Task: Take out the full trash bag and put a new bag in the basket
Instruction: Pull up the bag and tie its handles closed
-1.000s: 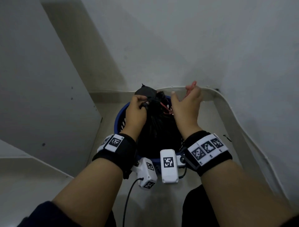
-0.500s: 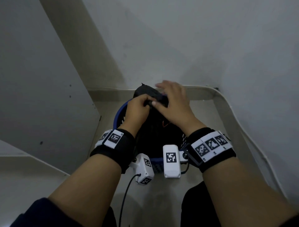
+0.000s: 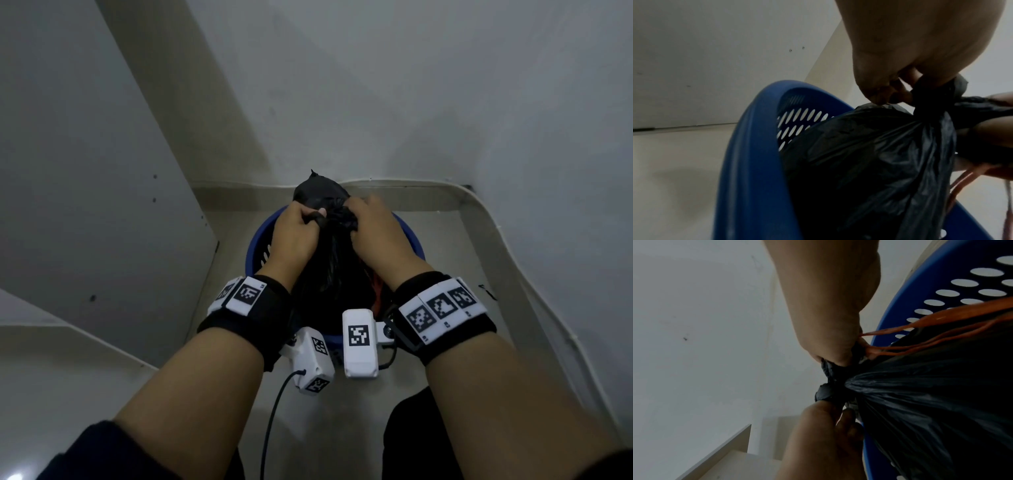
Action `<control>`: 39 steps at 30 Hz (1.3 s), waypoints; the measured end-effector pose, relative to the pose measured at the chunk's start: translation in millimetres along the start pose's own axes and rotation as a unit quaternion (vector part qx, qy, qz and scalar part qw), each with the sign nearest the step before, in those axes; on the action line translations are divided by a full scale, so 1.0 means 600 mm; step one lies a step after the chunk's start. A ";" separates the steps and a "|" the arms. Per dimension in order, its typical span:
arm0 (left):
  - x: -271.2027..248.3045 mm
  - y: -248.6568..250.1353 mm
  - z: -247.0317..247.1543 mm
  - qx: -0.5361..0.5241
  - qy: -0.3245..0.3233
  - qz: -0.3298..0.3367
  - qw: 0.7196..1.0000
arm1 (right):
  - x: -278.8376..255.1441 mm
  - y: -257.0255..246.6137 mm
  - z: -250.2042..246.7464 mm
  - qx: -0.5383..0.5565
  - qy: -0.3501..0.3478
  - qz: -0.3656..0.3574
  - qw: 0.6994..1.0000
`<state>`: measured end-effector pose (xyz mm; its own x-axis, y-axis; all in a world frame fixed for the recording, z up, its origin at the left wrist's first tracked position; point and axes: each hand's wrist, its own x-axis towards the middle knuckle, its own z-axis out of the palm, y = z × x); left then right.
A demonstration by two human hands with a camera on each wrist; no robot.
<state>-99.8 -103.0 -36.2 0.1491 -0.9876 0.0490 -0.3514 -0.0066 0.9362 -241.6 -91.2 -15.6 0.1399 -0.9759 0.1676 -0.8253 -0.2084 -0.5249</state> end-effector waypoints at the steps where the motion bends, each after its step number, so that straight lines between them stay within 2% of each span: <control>1: 0.001 0.003 0.002 -0.003 0.000 -0.011 1.000 | -0.001 -0.002 0.001 0.009 0.002 -0.001 1.000; 8: 0.011 0.016 -0.004 -0.046 -0.016 -0.083 0.995 | 0.001 0.013 -0.025 -0.015 -0.073 0.034 0.997; 11: 0.013 0.025 -0.005 -0.076 -0.036 -0.125 0.989 | -0.001 0.028 -0.038 0.025 -0.100 0.041 0.994; 13: 0.015 0.025 -0.006 -0.067 -0.044 -0.137 0.987 | -0.005 0.042 -0.045 0.093 -0.116 0.063 0.987; 19: 0.020 0.029 -0.001 -0.076 -0.067 -0.166 0.981 | -0.023 0.066 -0.051 0.179 -0.083 0.112 0.974; 22: 0.024 0.025 0.005 -0.105 -0.083 -0.192 0.972 | -0.036 0.059 -0.038 0.262 -0.182 0.150 0.936; 25: 0.032 0.018 0.006 -0.066 -0.110 -0.206 0.970 | -0.042 0.037 -0.026 0.246 -0.225 0.114 0.936; 28: 0.044 0.010 0.006 -0.031 -0.102 -0.198 0.974 | -0.040 0.010 -0.006 0.250 -0.192 0.110 0.943; 31: 0.048 0.011 0.006 -0.025 -0.106 -0.211 0.971 | -0.042 -0.010 0.020 0.331 -0.126 0.144 0.924; 34: 0.046 0.014 0.002 -0.012 -0.128 -0.218 0.967 | -0.036 -0.017 0.048 0.339 -0.053 0.166 0.925; 39: 0.030 0.012 -0.006 -0.009 -0.158 -0.204 0.966 | -0.022 -0.011 0.068 0.342 -0.037 0.173 0.923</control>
<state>-96.6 -120.3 -27.2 -0.0184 -0.9025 -0.4303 -0.3059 -0.4047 0.8618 -215.9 -79.4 -48.6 -0.0089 -0.9882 -0.1527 -0.2923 0.1486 -0.9447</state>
